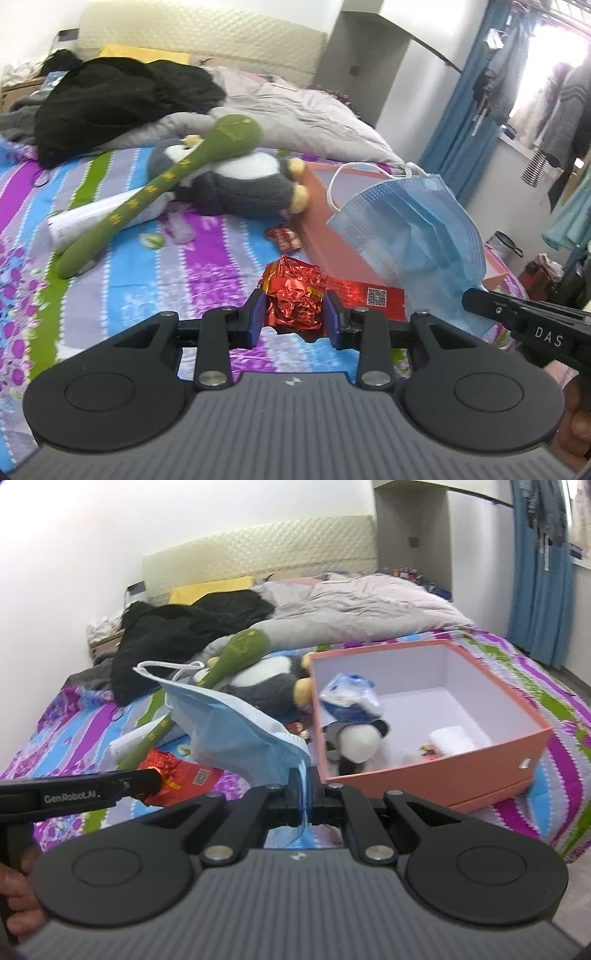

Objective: Organize soft objects
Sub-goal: 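Carry the red packet with the left tool while the right tool carries the mask over the box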

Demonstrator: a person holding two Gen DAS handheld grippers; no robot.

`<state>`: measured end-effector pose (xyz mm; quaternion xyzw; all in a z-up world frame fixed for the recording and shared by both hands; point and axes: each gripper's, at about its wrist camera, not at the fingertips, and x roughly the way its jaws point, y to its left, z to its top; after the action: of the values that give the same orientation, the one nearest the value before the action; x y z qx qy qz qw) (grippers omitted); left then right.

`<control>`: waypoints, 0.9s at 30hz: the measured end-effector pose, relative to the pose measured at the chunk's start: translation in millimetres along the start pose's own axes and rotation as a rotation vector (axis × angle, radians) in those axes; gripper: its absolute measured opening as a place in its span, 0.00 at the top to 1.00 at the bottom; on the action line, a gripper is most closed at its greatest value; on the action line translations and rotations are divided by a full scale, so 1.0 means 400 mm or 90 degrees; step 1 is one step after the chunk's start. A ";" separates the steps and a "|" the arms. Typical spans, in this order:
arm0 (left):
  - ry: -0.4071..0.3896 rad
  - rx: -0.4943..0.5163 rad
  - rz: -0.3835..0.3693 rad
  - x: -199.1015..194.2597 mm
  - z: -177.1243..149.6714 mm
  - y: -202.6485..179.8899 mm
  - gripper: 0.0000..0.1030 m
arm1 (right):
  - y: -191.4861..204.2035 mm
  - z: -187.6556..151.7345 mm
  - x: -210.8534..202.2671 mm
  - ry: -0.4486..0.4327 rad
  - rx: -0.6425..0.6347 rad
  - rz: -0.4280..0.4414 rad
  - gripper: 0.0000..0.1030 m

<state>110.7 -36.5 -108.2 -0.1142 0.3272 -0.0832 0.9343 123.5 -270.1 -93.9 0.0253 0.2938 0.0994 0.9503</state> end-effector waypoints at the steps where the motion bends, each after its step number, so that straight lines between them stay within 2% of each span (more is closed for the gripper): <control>1: 0.000 0.005 -0.007 0.004 0.003 -0.015 0.62 | -0.011 0.000 -0.008 -0.002 0.004 -0.005 0.94; 8: 0.014 0.035 -0.050 0.026 0.002 -0.103 0.62 | -0.098 -0.013 -0.080 -0.015 0.039 -0.054 0.94; 14: 0.010 0.055 -0.079 0.054 0.022 -0.170 0.62 | -0.156 -0.008 -0.094 -0.029 0.065 -0.084 0.94; 23: -0.023 0.112 -0.106 0.122 0.129 -0.272 0.62 | -0.243 0.072 -0.060 -0.071 0.085 -0.100 0.94; 27: -0.014 0.109 -0.123 0.176 0.193 -0.305 0.62 | -0.288 0.127 -0.024 -0.077 0.086 -0.103 0.94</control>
<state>204.2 -157.5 -58.6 -0.0660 0.2957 -0.1995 0.9319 164.6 -384.3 -58.9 0.0716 0.2430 0.0010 0.9674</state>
